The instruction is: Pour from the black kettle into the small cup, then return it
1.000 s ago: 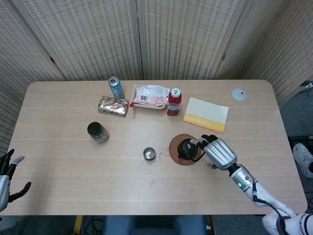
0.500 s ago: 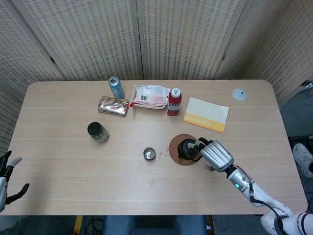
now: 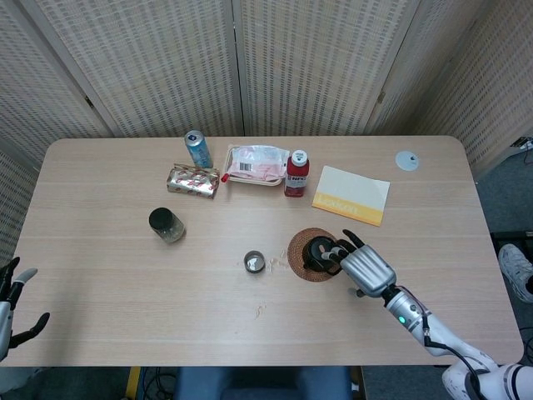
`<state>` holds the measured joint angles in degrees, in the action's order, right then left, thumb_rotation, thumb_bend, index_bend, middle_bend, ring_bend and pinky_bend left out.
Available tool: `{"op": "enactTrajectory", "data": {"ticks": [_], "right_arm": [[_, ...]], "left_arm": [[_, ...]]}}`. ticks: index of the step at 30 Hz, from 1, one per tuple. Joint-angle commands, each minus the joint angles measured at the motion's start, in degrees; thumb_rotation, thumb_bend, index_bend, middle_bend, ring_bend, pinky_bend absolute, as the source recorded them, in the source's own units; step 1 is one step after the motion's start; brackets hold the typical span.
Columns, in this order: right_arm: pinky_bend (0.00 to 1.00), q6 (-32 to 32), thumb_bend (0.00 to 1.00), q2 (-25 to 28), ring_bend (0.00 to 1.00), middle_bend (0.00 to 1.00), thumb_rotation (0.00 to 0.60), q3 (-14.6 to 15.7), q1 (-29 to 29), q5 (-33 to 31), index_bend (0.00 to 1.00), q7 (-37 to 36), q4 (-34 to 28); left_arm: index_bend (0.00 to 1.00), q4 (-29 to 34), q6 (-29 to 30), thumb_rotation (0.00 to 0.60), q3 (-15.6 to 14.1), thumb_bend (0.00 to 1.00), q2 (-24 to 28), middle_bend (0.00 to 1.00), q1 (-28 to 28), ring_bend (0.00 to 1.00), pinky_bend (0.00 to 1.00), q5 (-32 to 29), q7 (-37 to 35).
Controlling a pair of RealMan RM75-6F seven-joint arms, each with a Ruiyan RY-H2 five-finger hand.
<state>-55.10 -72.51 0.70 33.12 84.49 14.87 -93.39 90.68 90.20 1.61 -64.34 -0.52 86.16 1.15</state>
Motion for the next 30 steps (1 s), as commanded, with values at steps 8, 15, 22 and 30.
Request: {"op": "enactTrajectory", "data": {"ticks": [8,15,22,30], "right_arm": [[0.0,1.79,0.0,-0.96,0.14,0.32,0.561,-0.59,0.48,-1.99,0.32,-1.18,0.33],[0.0,1.83,0.0,-1.45,0.14,0.34,0.421,-0.72,0.6,-2.01,0.33,-1.69,0.69],[0.0,2.54,0.0,-2.14,0.18,0.35,0.407,-0.79,0.99,-2.56,0.33,-0.78,1.57],[0.0,3.49,0.0,-3.3,0.25,0.36,0.405,-1.25,1.57,-3.74,0.33,-0.57,2.84]], "left_arm": [[0.17,-0.42,0.03,0.6,-0.07,0.25,-0.08,0.0,-0.19,0.06,0.0,-0.05,-0.61],[0.17,-0.76,0.06,0.6,-0.13,0.25,-0.2,0.0,-0.36,0.06,0.0,-0.08,-1.37],[0.17,-1.18,-0.2,0.6,-0.2,0.25,-0.43,0.0,-0.33,0.06,0.0,-0.03,-2.14],[0.17,-1.62,-0.16,0.6,-0.07,0.25,-0.56,0.0,-0.4,0.06,0.0,-0.19,-2.52]]}}
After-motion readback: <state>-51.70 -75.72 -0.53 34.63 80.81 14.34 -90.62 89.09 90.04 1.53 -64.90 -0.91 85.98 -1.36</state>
